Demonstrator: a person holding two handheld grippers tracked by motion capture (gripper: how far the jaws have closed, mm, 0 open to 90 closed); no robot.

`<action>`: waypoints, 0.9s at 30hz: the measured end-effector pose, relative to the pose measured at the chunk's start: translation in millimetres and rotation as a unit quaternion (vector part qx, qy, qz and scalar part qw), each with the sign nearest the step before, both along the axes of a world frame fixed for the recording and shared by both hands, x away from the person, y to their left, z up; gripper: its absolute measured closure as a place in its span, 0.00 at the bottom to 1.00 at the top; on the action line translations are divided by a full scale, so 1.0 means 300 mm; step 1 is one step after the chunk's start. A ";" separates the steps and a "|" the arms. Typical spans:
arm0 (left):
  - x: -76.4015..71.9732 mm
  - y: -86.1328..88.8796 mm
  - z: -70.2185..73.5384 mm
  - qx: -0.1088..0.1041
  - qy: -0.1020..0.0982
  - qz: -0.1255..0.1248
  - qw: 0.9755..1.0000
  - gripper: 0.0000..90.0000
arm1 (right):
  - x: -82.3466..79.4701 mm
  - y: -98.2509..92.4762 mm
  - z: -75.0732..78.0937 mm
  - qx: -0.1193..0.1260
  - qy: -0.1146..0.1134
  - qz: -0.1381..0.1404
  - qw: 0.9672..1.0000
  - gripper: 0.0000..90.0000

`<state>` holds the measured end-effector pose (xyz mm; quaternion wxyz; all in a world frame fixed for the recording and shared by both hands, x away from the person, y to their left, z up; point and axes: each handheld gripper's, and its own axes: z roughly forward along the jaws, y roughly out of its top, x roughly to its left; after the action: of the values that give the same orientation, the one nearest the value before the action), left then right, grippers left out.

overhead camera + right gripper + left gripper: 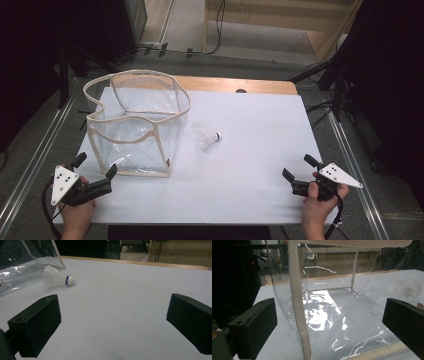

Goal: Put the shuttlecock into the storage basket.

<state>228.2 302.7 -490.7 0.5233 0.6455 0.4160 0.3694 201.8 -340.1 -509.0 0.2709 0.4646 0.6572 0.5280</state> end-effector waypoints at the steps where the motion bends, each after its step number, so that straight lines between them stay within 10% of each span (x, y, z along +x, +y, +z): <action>1: 0.000 0.000 0.000 0.000 0.000 0.000 1.000 0.00 | 0.000 0.002 0.001 -0.002 -0.002 0.002 1.000 0.00; 27: -0.005 0.003 -0.001 -0.004 0.000 0.003 1.000 0.00 | 0.093 0.129 0.118 -0.038 0.003 0.095 0.995 0.00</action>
<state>226.6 303.5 -491.0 0.5250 0.6417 0.4197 0.3694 229.6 -301.3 -473.7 0.2346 0.3910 0.7188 0.5248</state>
